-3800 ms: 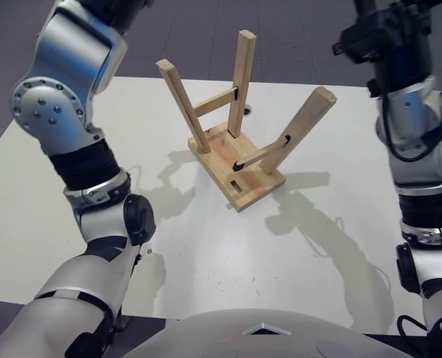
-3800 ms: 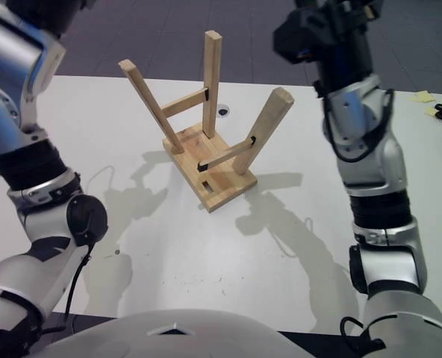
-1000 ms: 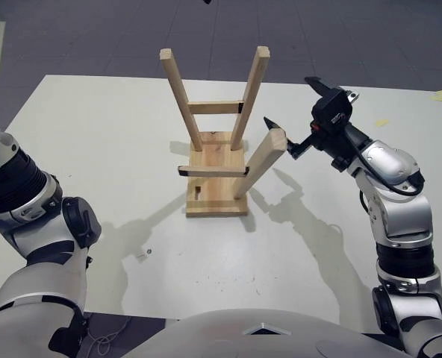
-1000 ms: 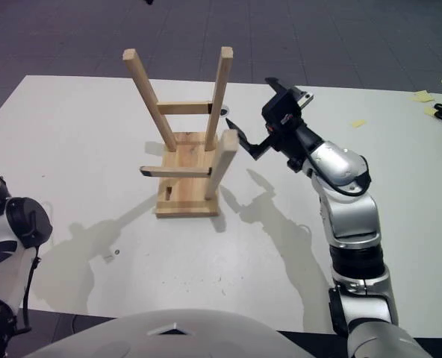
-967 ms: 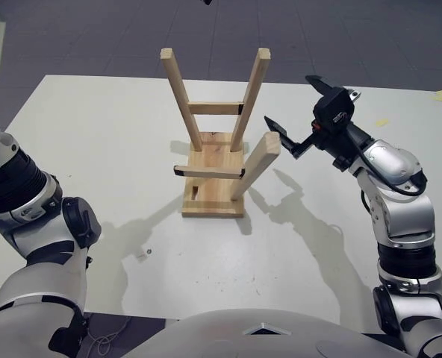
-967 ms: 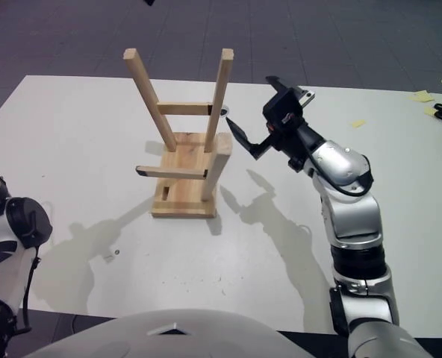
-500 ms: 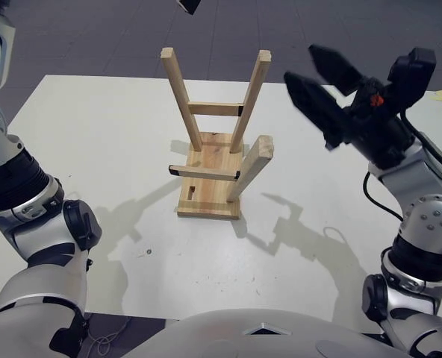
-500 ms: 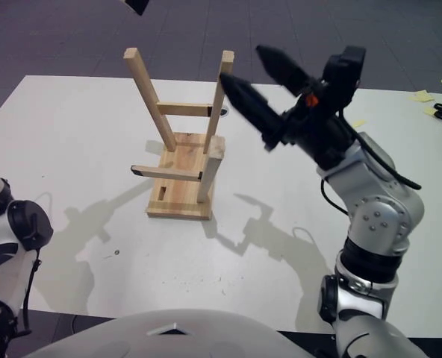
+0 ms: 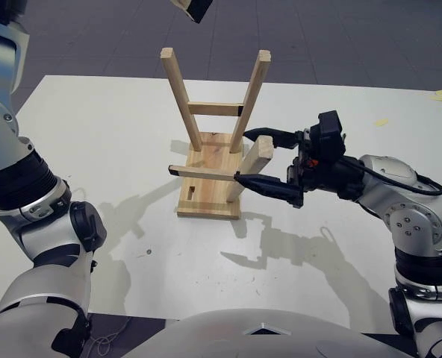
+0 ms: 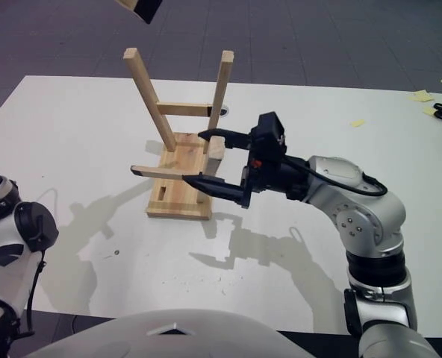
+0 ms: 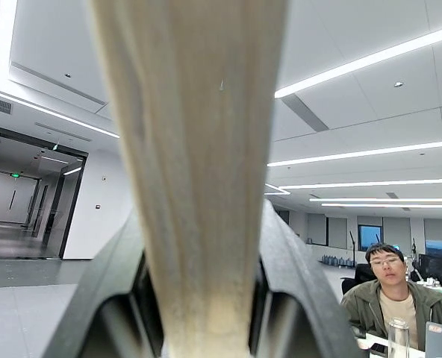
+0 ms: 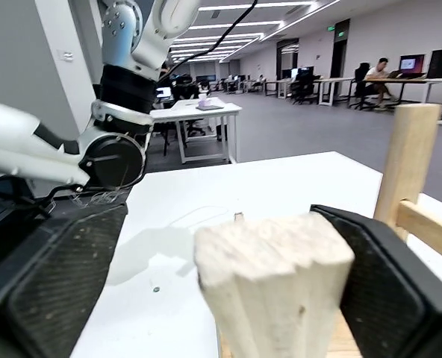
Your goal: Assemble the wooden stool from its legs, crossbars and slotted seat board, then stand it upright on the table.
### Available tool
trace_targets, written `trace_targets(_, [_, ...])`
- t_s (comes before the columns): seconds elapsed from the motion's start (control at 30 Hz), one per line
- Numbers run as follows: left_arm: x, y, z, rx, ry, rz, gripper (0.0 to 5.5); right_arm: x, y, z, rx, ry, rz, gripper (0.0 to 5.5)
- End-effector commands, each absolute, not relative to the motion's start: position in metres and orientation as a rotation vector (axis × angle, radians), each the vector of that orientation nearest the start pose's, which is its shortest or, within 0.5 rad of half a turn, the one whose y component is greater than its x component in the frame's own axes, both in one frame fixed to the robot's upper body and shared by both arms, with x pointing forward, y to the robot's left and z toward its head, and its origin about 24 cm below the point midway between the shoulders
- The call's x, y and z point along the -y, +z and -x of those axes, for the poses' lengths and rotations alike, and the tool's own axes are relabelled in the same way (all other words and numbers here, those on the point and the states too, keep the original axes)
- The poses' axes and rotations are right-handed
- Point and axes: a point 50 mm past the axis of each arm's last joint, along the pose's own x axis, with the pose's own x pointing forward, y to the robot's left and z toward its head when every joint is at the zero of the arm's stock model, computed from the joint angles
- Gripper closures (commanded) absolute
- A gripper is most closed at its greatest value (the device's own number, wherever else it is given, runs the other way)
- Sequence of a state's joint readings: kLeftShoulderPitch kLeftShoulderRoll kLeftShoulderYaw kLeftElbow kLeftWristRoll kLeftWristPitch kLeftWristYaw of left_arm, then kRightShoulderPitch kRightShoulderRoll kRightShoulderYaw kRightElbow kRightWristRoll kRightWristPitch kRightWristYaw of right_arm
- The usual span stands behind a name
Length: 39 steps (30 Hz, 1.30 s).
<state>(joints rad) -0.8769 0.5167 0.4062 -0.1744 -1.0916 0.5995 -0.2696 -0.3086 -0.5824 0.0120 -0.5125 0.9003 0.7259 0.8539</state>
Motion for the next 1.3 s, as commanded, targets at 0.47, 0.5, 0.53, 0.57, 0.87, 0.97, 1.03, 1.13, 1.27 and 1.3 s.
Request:
trace_targets(0.47, [-0.202,0.330,-0.283,0.597,-0.643,0.342,4.45,0.126,0.167,-0.228,-0.022,1.295,-0.024,3.25])
trace_targets(0.5, [-0.201,0.327,-0.285,0.583,-0.624,0.327,4.45,0.126,0.165,-0.228,-0.023,1.276,-0.021,3.26])
trace_targets(0.53, [-0.200,0.325,-0.287,0.573,-0.612,0.320,4.45,0.127,0.163,-0.228,-0.023,1.254,-0.013,3.26])
trace_targets(0.57, [-0.199,0.322,-0.288,0.563,-0.603,0.313,4.45,0.128,0.160,-0.228,-0.026,1.225,0.004,3.28])
trace_targets(0.87, [-0.197,0.297,-0.291,0.450,-0.554,0.236,4.45,0.143,0.150,-0.228,-0.031,0.931,0.183,3.38])
trace_targets(0.97, [-0.203,0.282,-0.296,0.364,-0.461,0.161,4.45,0.145,0.147,-0.224,-0.032,0.853,0.232,3.38])
trace_targets(1.03, [-0.203,0.270,-0.300,0.306,-0.412,0.111,4.45,0.144,0.145,-0.224,-0.036,0.820,0.236,3.38])
trace_targets(1.13, [-0.197,0.248,-0.309,0.204,-0.384,0.069,4.45,0.144,0.140,-0.226,-0.039,0.783,0.244,3.38])
trace_targets(1.27, [-0.182,0.221,-0.312,0.075,-0.459,0.177,4.45,0.143,0.140,-0.231,-0.027,0.756,0.247,3.38])
trace_targets(1.3, [-0.180,0.217,-0.312,0.052,-0.475,0.203,4.45,0.143,0.140,-0.232,-0.023,0.750,0.245,3.38])
